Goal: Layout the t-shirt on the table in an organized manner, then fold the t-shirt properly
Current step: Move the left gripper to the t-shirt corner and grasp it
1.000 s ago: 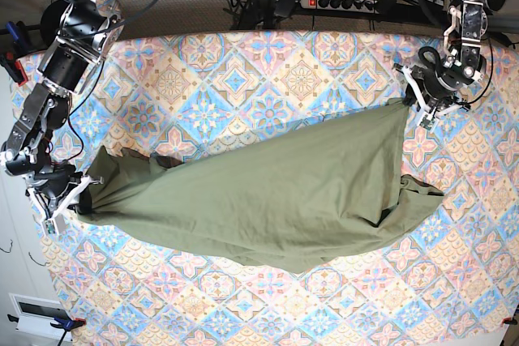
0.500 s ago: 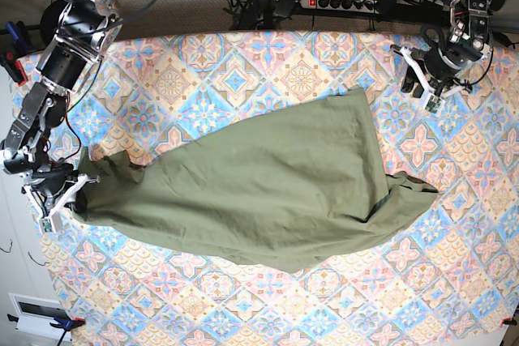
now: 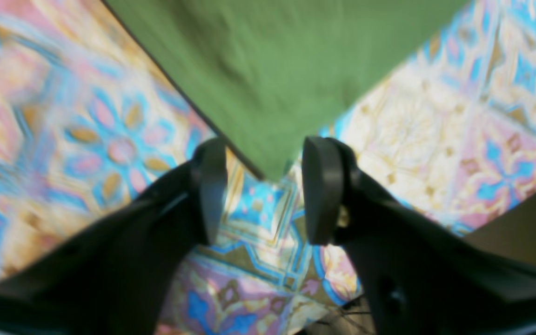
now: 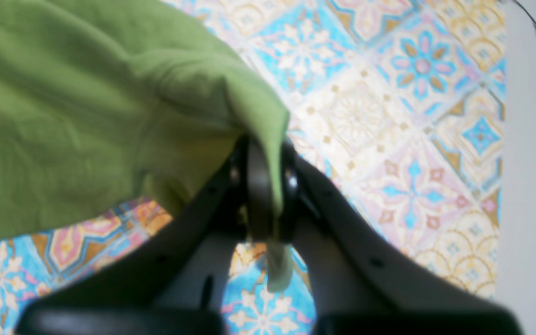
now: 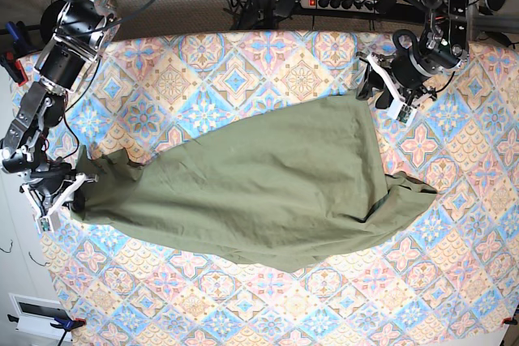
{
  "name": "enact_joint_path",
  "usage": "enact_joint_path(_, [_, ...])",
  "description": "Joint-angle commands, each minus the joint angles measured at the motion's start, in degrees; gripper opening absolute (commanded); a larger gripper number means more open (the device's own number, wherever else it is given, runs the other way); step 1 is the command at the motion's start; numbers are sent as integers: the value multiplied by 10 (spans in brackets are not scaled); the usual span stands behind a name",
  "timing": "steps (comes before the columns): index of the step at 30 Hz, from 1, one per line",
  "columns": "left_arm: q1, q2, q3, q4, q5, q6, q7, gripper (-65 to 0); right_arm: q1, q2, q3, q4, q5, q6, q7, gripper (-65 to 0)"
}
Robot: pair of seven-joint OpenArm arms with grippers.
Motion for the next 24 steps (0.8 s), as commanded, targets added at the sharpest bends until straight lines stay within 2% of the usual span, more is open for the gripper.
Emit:
enact_joint_path(1, [-18,-8,17,21,11,0,-12,-356,15,11,2,10,8,1,14,-643])
enact_joint_path(4, [-47,-19,75,24,92,0,-15,-372,15,11,1,10,8,1,14,-643])
enact_joint_path(11, [-122,-25,248,23,338,0,-15,-387,14,9,1,10,9,1,14,-643])
enact_joint_path(14, [-137,-25,296,19,407,0,-15,-385,14,9,2,10,9,1,14,-643])
enact_joint_path(19, [-149,-25,341,-14,467,0,-15,-385,13,9,2,10,9,1,13,-643])
enact_joint_path(24, [-148,-26,348,-27,474,-1,-15,-389,13,9,2,10,9,1,13,-643])
